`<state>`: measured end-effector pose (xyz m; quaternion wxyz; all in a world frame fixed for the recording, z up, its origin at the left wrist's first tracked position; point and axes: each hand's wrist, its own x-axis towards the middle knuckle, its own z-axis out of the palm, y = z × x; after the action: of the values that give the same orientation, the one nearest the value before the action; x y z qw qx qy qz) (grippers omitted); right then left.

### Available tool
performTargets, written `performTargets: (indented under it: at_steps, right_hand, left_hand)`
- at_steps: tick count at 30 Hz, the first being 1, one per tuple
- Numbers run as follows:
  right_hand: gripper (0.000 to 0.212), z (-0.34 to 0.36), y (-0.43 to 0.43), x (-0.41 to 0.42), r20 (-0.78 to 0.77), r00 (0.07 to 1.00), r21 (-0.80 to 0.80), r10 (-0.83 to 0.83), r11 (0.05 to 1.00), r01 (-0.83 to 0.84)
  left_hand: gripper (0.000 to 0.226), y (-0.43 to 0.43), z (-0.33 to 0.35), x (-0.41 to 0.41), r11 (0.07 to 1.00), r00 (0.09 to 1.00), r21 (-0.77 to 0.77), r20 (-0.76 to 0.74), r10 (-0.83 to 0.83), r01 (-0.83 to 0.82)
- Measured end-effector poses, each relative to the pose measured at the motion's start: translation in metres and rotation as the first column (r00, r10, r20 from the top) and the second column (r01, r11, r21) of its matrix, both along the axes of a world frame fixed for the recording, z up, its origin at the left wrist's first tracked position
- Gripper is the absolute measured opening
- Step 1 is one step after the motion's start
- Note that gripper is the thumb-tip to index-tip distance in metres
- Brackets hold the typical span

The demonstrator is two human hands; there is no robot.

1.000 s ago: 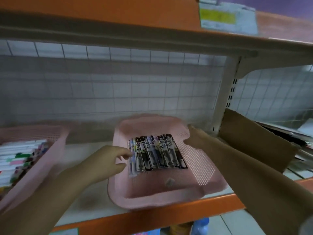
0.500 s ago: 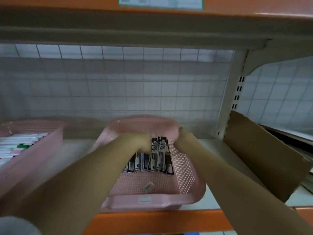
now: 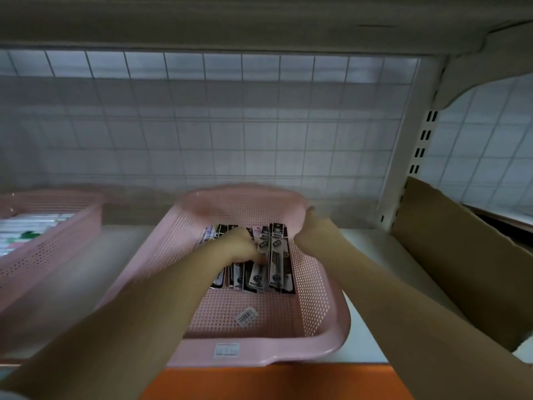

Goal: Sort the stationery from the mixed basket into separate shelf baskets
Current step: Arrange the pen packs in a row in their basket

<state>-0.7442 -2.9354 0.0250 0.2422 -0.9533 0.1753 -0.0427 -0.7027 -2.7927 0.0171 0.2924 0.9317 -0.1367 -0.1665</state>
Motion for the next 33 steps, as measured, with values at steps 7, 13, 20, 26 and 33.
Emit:
performTargets:
  at_steps: [7, 13, 20, 26, 33]
  right_hand:
    - [0.074, 0.002, 0.001, -0.001, -0.015, 1.0, -0.008, 0.008, 1.0, -0.008]
    - [0.071, 0.002, 0.001, -0.001, -0.009, 1.0, -0.003, 0.004, 1.0, -0.004]
    - [0.069, 0.004, 0.002, -0.004, -0.023, 1.0, 0.018, -0.008, 1.0, 0.008]
    - [0.072, 0.007, 0.003, -0.006, -0.039, 0.999, -0.003, -0.006, 1.0, 0.006]
    - [0.07, 0.007, 0.004, -0.006, -0.034, 0.999, 0.012, -0.008, 1.0, 0.008]
  left_hand:
    - [0.016, -0.001, -0.003, 0.007, 0.995, 0.996, -0.026, 0.003, 0.093, -0.093]
    - [0.037, -0.008, -0.015, 0.013, 0.998, 0.997, 0.022, 0.065, 0.052, -0.053]
    - [0.028, 0.01, 0.006, 0.017, 0.986, 0.976, 0.131, 0.177, -0.124, 0.102]
    - [0.081, 0.037, -0.001, 0.023, 0.866, 0.957, 0.407, -0.129, -0.261, 0.291]
    - [0.08, 0.031, -0.008, 0.021, 0.855, 0.957, 0.438, -0.049, -0.286, 0.278]
